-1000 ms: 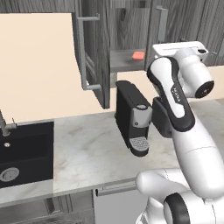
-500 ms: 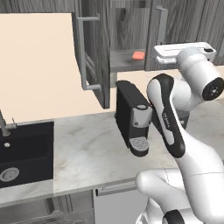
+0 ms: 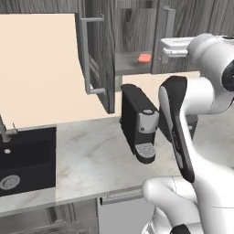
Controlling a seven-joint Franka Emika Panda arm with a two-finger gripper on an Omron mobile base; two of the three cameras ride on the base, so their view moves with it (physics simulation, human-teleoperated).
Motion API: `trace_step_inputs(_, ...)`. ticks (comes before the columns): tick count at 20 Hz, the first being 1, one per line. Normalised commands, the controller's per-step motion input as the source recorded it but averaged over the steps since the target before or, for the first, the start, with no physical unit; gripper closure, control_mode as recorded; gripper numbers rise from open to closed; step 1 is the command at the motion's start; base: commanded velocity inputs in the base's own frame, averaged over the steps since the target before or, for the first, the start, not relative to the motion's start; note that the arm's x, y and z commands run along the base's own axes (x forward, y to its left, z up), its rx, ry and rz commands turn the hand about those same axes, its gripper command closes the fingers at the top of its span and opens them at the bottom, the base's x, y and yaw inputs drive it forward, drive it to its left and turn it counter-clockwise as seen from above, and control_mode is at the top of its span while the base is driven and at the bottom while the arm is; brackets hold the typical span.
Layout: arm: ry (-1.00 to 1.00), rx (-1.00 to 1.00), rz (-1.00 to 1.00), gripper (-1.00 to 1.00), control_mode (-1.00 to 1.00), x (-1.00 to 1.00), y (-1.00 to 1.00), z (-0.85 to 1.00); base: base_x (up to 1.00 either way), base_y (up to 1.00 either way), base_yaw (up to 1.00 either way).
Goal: Pick up the bar soap and bar soap from the sink, and place them back in the cabinet, and close the cabinet doors.
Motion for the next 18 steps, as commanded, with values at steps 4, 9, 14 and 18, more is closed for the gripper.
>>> trace_step_inputs(4,0.13,0.00,0.00,-1.00,-1.00,-0.61,0.31,0.00,0.00,0.00,0.00)
trace_step_inputs(9,0.08,0.00,0.00,-1.00,-1.00,-0.55,0.43,0.00,0.00,0.00,0.00)
trace_step_inputs(14,0.01,0.00,0.00,-1.00,-1.00,-0.44,0.49,0.00,0.00,0.00,0.00)
trace_step_inputs(18,0.00,0.00,0.00,-1.00,-1.00,-0.32,0.49,-0.03,0.00,0.00,0.00)
